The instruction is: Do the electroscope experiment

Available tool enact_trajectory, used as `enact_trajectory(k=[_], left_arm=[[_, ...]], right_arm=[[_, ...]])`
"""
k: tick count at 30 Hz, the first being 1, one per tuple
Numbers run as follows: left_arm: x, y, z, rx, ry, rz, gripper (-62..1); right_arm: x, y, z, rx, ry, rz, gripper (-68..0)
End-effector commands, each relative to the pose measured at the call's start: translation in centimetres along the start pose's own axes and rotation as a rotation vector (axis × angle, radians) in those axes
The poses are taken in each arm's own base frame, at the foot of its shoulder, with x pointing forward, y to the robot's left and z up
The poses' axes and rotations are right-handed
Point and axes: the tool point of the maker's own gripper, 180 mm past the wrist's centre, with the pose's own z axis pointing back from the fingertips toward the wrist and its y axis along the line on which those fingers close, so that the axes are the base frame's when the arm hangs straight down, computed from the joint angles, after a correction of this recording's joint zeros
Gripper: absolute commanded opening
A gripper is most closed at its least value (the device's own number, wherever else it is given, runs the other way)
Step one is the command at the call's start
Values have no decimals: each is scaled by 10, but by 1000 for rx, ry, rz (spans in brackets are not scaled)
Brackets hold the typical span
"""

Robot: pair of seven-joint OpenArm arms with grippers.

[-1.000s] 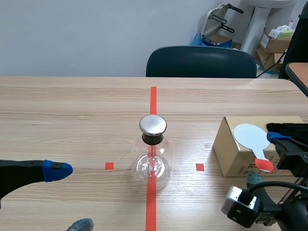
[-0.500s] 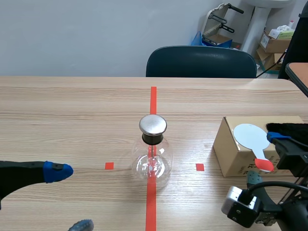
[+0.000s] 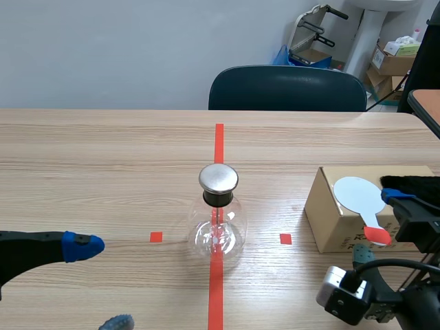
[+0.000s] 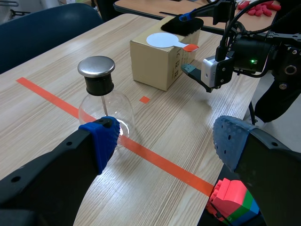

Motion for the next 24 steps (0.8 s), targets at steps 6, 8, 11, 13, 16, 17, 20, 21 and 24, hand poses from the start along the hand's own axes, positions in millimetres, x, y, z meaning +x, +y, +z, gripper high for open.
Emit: enact_trajectory(k=[6, 8, 11, 13, 16, 17, 20, 21, 24], left_arm=[[10, -3, -3, -8, -39, 12, -170], [10, -4, -3, -8, -39, 12, -170], [10, -4, -3, -10, -39, 14, -170], [10, -4, -3, -10, -39, 14, -170], [10, -4, -3, -10, -39, 14, -170], [10, -4, -3, -10, -39, 14, -170], [10, -4, -3, -10, -39, 14, -170], [10, -4, -3, -10, -39, 14, -170], [10, -4, -3, -10, -39, 14, -170]], right_arm=[[-3, -10, -5, -34, 5, 4, 4], [-3, -10, -5, -33, 5, 4, 4], [-4, -10, -5, -33, 9, 4, 4], [-4, -10, -5, -34, 13, 4, 4], [-4, -10, -5, -34, 13, 4, 4], [-4, -10, -5, -34, 13, 4, 4], [-4, -10, -5, -34, 13, 4, 4], [-4, -10, -5, -34, 13, 4, 4], [-4, -10, -5, -34, 13, 4, 4]])
